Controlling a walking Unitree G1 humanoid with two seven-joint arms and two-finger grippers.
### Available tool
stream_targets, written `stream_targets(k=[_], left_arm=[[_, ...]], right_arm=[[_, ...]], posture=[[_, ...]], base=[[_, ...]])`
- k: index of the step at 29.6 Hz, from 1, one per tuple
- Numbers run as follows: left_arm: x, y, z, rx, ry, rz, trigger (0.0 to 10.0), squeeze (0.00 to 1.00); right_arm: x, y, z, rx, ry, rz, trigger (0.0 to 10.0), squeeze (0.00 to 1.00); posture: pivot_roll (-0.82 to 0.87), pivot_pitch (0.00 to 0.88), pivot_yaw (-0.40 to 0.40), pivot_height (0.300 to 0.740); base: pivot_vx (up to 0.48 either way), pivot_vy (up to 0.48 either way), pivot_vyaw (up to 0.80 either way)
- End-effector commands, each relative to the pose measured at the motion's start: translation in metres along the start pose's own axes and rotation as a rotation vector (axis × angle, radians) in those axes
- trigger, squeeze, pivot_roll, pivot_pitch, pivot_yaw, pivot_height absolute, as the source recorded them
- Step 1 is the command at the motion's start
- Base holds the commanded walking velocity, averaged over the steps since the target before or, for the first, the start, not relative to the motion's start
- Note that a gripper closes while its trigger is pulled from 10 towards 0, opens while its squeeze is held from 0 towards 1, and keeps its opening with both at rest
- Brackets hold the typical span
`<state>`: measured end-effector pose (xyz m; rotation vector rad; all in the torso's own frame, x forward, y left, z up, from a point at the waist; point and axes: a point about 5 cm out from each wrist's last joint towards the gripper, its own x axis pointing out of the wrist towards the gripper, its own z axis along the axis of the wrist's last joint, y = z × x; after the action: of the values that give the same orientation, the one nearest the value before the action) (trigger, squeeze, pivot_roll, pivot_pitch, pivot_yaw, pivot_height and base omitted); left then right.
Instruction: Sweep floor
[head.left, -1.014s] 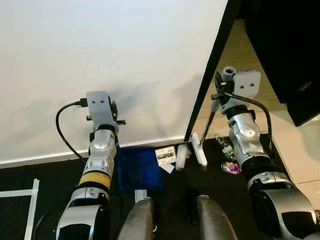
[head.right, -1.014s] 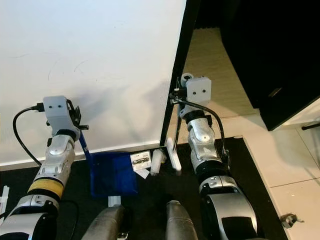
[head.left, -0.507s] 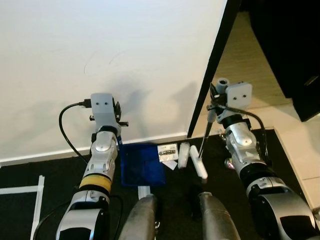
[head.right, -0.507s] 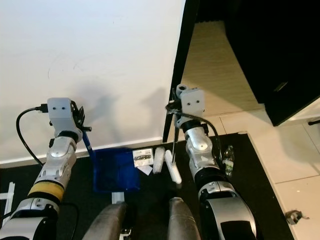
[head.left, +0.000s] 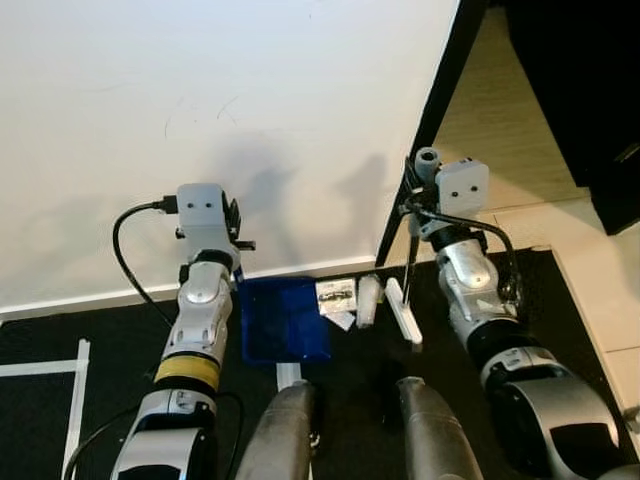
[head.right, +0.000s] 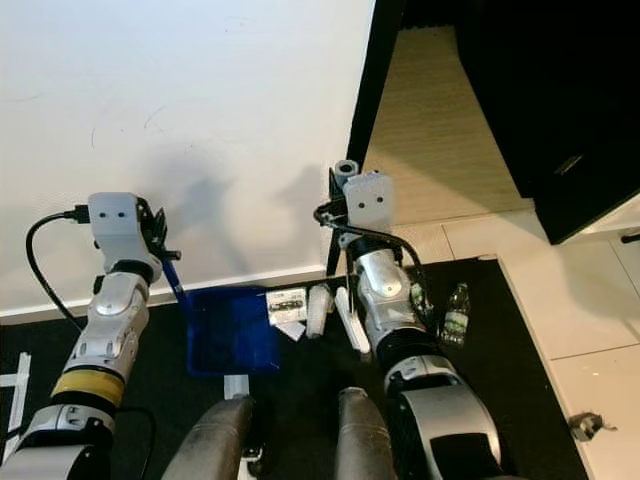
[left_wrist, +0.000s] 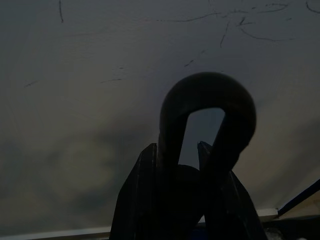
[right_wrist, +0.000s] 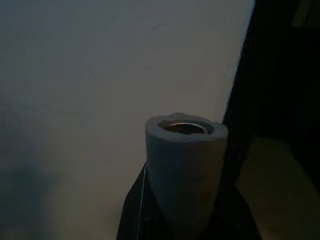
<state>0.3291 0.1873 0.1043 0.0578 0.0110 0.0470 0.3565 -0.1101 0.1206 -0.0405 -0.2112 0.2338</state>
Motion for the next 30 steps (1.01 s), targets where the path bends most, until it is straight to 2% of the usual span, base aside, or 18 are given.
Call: stream_targets(k=[1,5,7,12,13,14,16,17,22,23,25,30], left_arm=[[-0.01,-0.01,-0.022,-0.025,0.1,-0.054,10.0,0.0],[-0.016,-0.006,-0.033,-0.042,0.156,-0.047,10.0,0.0],[-0.018,-0.008,-0.037,-0.056,0.18,-0.063,10.0,0.0],[-0.018,-0.012,-0.037,-0.066,0.19,-0.077,10.0,0.0],[-0.018,-0.015,-0.035,-0.07,0.187,-0.087,10.0,0.0],[-0.018,-0.015,-0.035,-0.07,0.187,-0.087,10.0,0.0],[-0.017,-0.015,-0.033,-0.071,0.185,-0.092,10.0,0.0],[-0.017,-0.015,-0.033,-0.071,0.185,-0.092,10.0,0.0],[-0.017,-0.013,-0.031,-0.068,0.185,-0.101,10.0,0.0],[-0.017,-0.013,-0.031,-0.068,0.185,-0.101,10.0,0.0],[-0.016,-0.014,-0.03,-0.067,0.186,-0.102,10.0,0.0],[-0.014,-0.016,-0.029,-0.069,0.186,-0.104,10.0,0.0]], right_arm=[[-0.007,0.002,-0.011,0.063,0.04,-0.024,10.0,0.0],[-0.005,0.014,-0.009,0.209,0.003,-0.003,10.0,0.0],[-0.002,0.021,-0.007,0.28,-0.009,0.028,10.0,0.0],[0.001,0.031,-0.005,0.316,-0.012,0.073,10.0,0.0],[0.005,0.043,0.0,0.336,-0.026,0.136,10.0,0.0],[0.005,0.043,0.0,0.336,-0.026,0.136,10.0,0.0],[0.01,0.058,0.007,0.378,-0.046,0.219,10.0,0.0],[0.01,0.058,0.007,0.378,-0.046,0.219,10.0,0.0],[0.015,0.091,0.019,0.49,-0.078,0.406,10.0,0.0],[0.015,0.091,0.019,0.49,-0.078,0.406,10.0,0.0],[0.013,0.101,0.021,0.522,-0.084,0.472,10.0,0.0],[0.01,0.108,0.023,0.518,-0.109,0.545,10.0,0.0]], posture=[[0.15,0.346,0.013,0.74],[0.17,0.364,0.014,0.74],[0.17,0.367,0.012,0.74],[0.18,0.364,0.008,0.74],[0.19,0.36,0.008,0.74],[0.19,0.36,0.008,0.74],[0.2,0.353,0.011,0.74],[0.2,0.353,0.011,0.74],[0.21,0.345,0.017,0.74],[0.21,0.345,0.017,0.74],[0.2,0.341,0.017,0.74],[0.18,0.338,0.013,0.74]], base=[[0.0,0.0,0.0],[0.0,0.0,0.0],[0.0,0.0,0.0],[0.0,0.0,0.0],[0.0,0.0,0.0],[0.0,0.0,0.0],[0.0,0.0,0.0],[0.0,0.0,0.0],[0.0,0.0,0.0],[0.0,0.0,0.0],[0.0,0.0,0.0],[0.0,0.0,0.0]])
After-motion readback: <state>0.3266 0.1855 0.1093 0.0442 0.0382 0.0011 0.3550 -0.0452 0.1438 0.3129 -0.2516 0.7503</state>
